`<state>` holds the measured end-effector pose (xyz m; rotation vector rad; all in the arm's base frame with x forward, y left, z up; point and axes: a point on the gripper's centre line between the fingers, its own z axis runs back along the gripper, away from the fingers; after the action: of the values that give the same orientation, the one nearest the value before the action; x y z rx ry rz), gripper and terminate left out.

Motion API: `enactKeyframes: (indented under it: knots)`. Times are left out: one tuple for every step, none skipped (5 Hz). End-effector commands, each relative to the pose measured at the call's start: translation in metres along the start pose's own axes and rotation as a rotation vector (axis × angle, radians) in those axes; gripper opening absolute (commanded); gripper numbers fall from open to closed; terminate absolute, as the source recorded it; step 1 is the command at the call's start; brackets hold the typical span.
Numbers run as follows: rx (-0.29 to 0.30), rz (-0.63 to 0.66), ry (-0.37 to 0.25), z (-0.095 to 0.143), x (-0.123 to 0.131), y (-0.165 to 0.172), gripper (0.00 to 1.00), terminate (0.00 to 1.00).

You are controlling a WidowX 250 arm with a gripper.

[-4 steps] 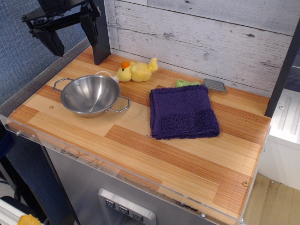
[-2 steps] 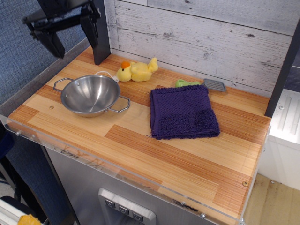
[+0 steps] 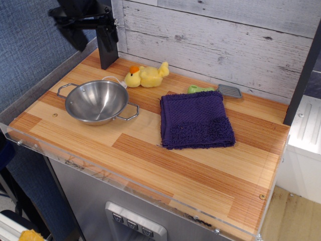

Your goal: Put the chicken in the bowl

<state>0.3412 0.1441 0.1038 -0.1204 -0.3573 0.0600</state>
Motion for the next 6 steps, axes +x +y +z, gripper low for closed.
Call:
enactKeyframes:
  knots:
    - [-0.124,-0.443,0.032,0.001,0.012,-0.007,1.00,0.00]
    - [-0.174,-0.660,0.089,-0.011,0.010,-0.003,1.00,0.00]
    - [-0.206,-0.841,0.146,-0.025,0.011,-0.004,1.00,0.00]
    - [-0.204,-0.941,0.167,-0.037,0.011,-0.017,1.00,0.00]
    - [-0.199,-1.026,0.177,-0.048,0.010,-0.037,1.00,0.00]
    - [-0.219,-0.997,0.155,-0.053,0.014,-0.056,1.00,0.00]
